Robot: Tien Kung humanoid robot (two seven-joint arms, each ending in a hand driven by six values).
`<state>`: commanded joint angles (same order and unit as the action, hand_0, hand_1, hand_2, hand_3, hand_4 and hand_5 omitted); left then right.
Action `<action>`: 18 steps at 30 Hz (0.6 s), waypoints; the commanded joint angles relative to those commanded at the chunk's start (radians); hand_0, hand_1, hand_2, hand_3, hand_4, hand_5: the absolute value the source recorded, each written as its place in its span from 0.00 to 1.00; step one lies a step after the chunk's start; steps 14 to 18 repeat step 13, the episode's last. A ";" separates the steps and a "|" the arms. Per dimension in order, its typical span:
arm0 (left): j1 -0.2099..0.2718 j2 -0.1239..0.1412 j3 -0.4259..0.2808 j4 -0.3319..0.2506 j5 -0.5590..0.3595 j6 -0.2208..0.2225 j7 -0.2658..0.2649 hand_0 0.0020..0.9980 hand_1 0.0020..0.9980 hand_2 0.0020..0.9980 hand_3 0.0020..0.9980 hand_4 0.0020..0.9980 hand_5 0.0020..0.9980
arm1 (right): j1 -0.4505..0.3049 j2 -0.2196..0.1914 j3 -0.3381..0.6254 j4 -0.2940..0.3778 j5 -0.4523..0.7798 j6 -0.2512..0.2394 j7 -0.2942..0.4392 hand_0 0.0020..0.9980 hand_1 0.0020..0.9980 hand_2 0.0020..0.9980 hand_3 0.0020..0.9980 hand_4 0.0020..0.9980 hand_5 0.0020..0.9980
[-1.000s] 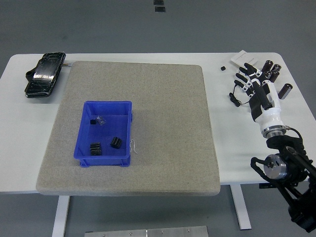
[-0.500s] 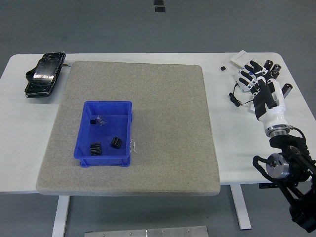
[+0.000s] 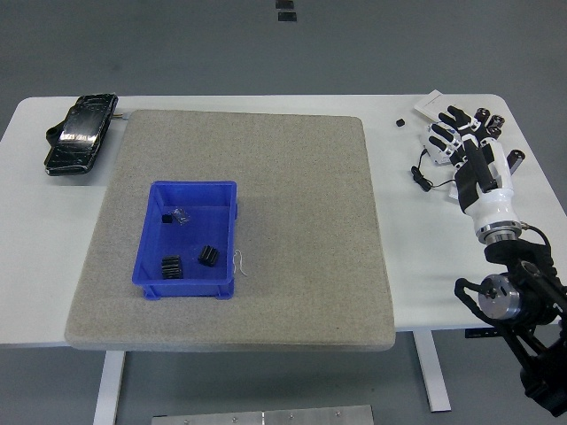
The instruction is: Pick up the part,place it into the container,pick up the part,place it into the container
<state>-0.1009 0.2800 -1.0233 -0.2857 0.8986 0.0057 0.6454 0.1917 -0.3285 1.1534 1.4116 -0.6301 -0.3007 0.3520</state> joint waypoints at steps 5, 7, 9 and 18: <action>0.003 -0.002 -0.001 0.000 -0.001 0.000 0.000 0.77 0.76 0.77 0.75 0.75 0.40 | 0.000 -0.001 0.000 0.000 -0.004 0.003 -0.002 0.76 0.73 0.73 0.69 0.77 0.51; 0.003 -0.003 0.000 0.000 -0.003 0.000 0.000 0.77 0.76 0.77 0.75 0.75 0.40 | 0.000 0.000 0.001 -0.001 -0.005 0.004 -0.004 0.76 0.73 0.73 0.69 0.77 0.51; 0.003 -0.004 0.001 0.000 -0.005 0.000 0.000 0.77 0.76 0.77 0.75 0.75 0.40 | 0.001 0.000 0.001 -0.001 -0.007 0.004 -0.005 0.76 0.72 0.73 0.69 0.77 0.51; 0.001 -0.006 0.001 0.000 -0.007 0.000 0.000 0.77 0.76 0.77 0.75 0.75 0.40 | 0.006 0.000 0.001 0.000 -0.011 0.005 -0.007 0.76 0.72 0.73 0.69 0.77 0.51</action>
